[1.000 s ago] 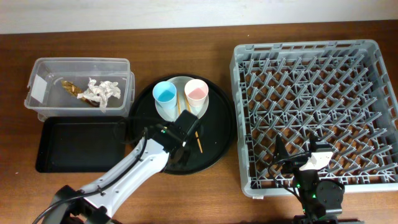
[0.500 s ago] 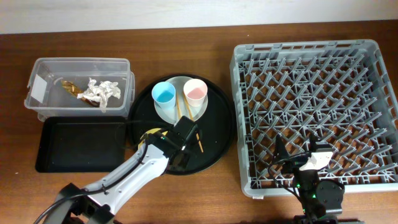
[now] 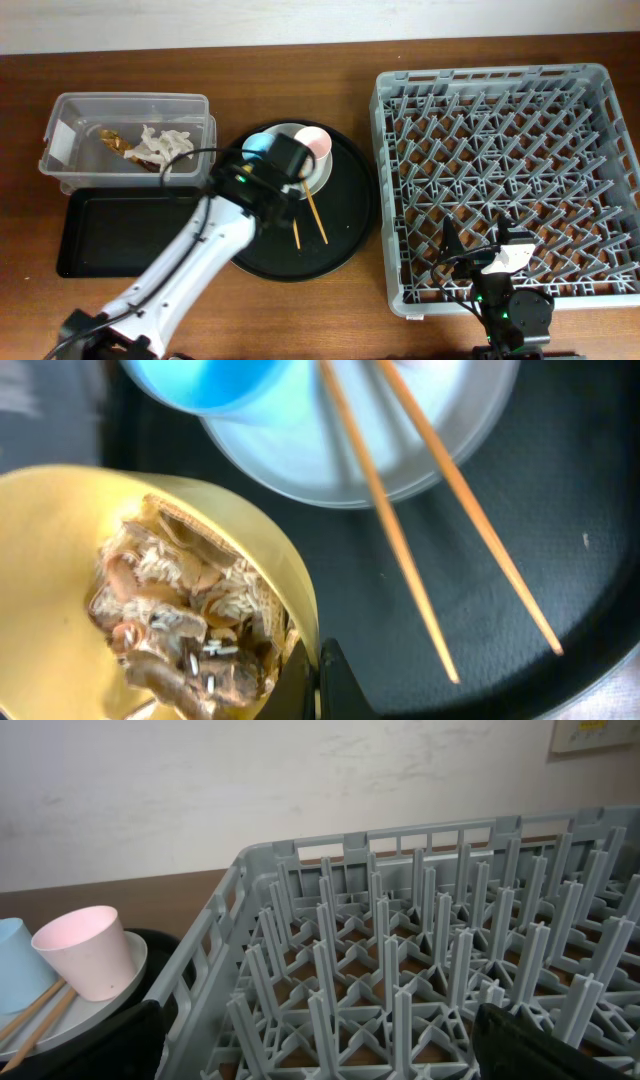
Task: Sort waste into correct bins and load items into the dishwasher rack
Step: 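Tip the yellow bowl over the black tray to dump scraps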
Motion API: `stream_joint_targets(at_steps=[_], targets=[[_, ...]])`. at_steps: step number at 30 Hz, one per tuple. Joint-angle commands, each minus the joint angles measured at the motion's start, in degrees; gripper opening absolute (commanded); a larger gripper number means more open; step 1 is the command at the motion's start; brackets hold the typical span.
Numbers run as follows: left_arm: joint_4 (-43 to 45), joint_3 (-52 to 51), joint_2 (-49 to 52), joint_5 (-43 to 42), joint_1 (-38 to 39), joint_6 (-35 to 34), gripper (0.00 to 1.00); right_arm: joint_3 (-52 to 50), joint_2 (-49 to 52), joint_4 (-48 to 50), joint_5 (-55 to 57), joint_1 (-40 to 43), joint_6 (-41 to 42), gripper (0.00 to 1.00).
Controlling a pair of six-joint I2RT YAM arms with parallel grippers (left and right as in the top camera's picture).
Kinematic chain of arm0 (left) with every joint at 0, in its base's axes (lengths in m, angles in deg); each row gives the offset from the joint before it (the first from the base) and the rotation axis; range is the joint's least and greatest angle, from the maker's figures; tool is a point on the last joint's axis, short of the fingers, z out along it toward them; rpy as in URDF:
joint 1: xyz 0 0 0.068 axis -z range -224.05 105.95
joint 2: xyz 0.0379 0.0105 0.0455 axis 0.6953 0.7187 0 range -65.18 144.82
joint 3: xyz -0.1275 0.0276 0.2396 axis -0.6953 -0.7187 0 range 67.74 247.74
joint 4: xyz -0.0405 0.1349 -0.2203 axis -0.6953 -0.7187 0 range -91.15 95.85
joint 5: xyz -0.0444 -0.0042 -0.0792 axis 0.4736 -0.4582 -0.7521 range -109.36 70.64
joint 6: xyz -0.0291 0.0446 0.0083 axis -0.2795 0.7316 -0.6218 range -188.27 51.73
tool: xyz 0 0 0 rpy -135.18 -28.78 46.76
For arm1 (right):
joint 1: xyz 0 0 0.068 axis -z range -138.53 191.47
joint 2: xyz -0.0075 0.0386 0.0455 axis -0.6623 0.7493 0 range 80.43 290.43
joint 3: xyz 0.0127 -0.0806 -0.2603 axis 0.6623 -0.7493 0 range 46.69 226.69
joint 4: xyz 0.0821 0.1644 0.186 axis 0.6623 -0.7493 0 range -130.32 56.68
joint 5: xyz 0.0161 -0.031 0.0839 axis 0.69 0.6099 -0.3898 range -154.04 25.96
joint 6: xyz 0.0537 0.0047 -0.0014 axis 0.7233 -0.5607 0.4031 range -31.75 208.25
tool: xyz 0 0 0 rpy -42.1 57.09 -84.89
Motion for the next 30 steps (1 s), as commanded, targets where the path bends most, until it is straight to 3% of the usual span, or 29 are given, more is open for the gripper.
stream_joint_targets(at_steps=[1, 5, 7, 14, 20, 23, 30], targets=[[-1.33, 4.07, -0.35, -10.34, -9.88, -0.22, 0.0, -0.42, -0.44, -0.13, -0.5, 0.0, 0.5, 0.98], [-2.4, 4.07, -0.35, -26.43, -22.95, 4.55, 0.0, -0.42, -0.44, -0.13, -0.5, 0.0, 0.5, 0.98], [-2.75, 4.07, -0.35, -38.16, -34.03, 8.59, 0.0, -0.42, -0.44, -0.13, -0.5, 0.0, 0.5, 0.98], [-1.68, 2.12, -0.33, -54.93, -54.58, 13.57, 0.0, -0.42, -0.44, -0.13, -0.5, 0.0, 0.5, 0.98], [10.99, -10.62, -0.33, -73.48, -68.57, 13.57, 0.0, -0.42, -0.44, -0.13, -0.5, 0.0, 0.5, 0.98], [25.73, -20.28, -0.33, -89.55, -76.65, 13.51, 0.0, -0.42, -0.44, -0.13, -0.5, 0.0, 0.5, 0.98], [27.61, -22.32, -0.33, -96.06, -83.45, 13.51, 0.0, -0.42, -0.44, -0.13, -0.5, 0.0, 0.5, 0.98]])
